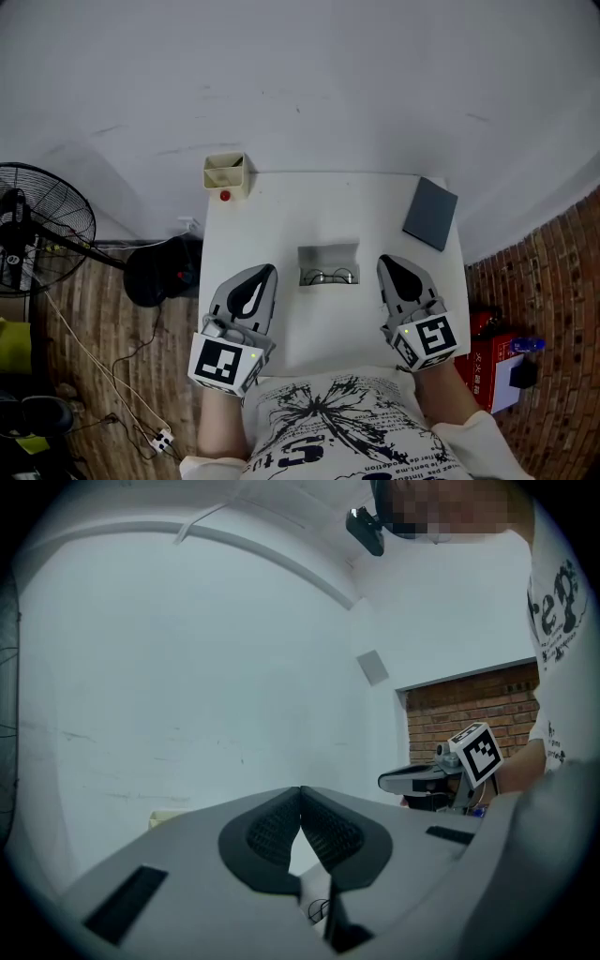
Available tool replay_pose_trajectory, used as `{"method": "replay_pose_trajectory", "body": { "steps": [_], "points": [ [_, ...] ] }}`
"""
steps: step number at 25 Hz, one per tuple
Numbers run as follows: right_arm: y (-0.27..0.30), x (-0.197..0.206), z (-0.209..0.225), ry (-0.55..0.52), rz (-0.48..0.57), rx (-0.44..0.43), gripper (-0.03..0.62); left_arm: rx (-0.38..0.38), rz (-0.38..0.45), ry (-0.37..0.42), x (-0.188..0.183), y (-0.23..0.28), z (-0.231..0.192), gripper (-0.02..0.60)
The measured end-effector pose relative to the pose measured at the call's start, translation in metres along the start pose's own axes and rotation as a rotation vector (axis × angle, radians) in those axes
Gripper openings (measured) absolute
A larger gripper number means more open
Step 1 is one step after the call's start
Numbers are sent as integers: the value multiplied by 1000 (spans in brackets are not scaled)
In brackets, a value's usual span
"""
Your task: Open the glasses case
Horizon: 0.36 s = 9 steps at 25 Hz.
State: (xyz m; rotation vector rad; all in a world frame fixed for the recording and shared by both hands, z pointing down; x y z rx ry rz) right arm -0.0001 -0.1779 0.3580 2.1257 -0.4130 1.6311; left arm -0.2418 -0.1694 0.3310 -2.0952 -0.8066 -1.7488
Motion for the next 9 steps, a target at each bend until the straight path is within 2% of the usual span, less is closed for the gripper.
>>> {"method": "replay_pose_trajectory", "body": {
  "steps": [9],
  "points": [
    [3,5,-4,11,-18,1,12,-17,-10,-17,13,-2,-7,14]
  ]
}}
Point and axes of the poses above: the fingertips, and each gripper's own axes: y forward along the fingers, z to its right, x out of its underside, the point moved 6 cm from there along -y, backward along the fingers, and after that the axes turned 12 degrees about -y, right-handed, at the moved point
